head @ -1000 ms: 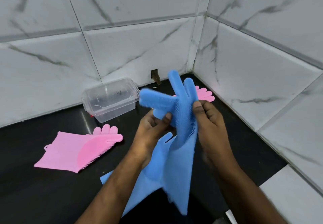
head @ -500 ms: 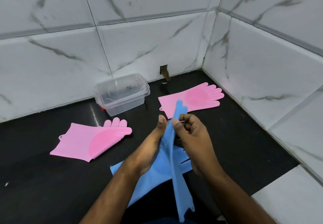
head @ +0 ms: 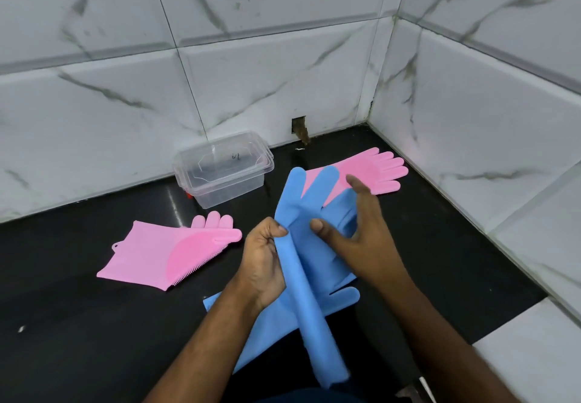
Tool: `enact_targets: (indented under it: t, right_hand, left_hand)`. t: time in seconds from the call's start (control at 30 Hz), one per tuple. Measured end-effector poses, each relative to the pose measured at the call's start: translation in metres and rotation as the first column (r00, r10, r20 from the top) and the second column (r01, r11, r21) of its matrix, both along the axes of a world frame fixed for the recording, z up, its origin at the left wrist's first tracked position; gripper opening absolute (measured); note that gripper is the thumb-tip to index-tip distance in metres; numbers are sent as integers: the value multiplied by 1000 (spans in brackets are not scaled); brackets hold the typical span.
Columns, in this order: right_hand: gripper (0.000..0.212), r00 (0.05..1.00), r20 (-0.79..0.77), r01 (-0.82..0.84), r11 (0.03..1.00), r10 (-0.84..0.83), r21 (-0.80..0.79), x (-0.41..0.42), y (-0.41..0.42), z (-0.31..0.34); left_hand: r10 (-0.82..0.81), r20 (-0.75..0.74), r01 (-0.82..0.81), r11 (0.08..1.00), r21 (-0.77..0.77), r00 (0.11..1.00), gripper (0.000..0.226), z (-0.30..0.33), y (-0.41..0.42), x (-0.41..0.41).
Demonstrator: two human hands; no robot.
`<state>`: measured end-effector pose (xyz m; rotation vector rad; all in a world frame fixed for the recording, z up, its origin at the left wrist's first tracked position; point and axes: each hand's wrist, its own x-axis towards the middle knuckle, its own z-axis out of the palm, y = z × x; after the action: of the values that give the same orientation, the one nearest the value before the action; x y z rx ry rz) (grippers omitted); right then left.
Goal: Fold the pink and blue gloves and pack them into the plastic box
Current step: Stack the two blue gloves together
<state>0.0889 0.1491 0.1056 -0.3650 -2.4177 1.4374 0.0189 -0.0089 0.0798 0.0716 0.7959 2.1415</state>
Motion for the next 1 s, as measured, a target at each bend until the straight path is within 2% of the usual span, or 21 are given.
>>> enact_targets:
  t: [0.03, 0.07, 0.17, 0.27, 0.4, 0.5, 0.67, 0.77, 0.87, 0.93, 1.0]
  right_hand:
    - [81, 995, 41, -84, 993, 87, -80, 0, 3, 1]
    - [73, 988, 48, -139, 986, 144, -94, -1, 3, 1]
    - [63, 985, -16, -172, 985, 172, 27, -3, -2, 2]
    - [54, 978, -50, -201, 978, 204, 51, -6, -9, 7]
    - [30, 992, -56, -109, 994, 111, 26, -13, -9, 11]
    - [12, 997, -64, -35, 999, 35, 0, -20, -5, 16]
    - [3, 987, -145, 55, 989, -75, -134, -24, 4, 27]
    - [7, 980, -164, 95, 989, -113, -114, -26, 13, 27]
    - [13, 983, -108, 133, 982, -147, -134, -22, 24, 15]
    - [17, 989, -38, 135, 972, -145, -193, -17, 27, 0]
    - [18, 993, 22, 121, 958, -120, -261, -11, 25, -19]
  left_hand:
    - [-32, 10, 32, 999, 24, 999, 65, -1, -1, -2]
    - [-66, 10, 66, 997, 32, 998, 66, -2, -3, -2]
    - [-131, -40, 127, 989, -76, 991, 61, -7, -6, -3]
    - [-118, -58, 104, 973, -207, 991, 52, -13, -8, -6]
    - [-121, -165, 55, 932, -357, 979, 50, -8, -12, -10]
    - [-155, -247, 43, 914, -404, 957, 47, -9, -20, -12]
    - [-219, -385, -19, 850, -527, 897, 23, -23, -33, 1]
    - [-240, -402, -27, 830, -557, 884, 27, -31, -45, 3]
    - [-202, -432, -84, 826, -557, 879, 38, -29, -64, -4]
    - [-181, -419, -102, 815, -570, 890, 33, -24, -77, -11]
    - [-228, -418, -83, 791, -607, 879, 32, -21, -91, -18]
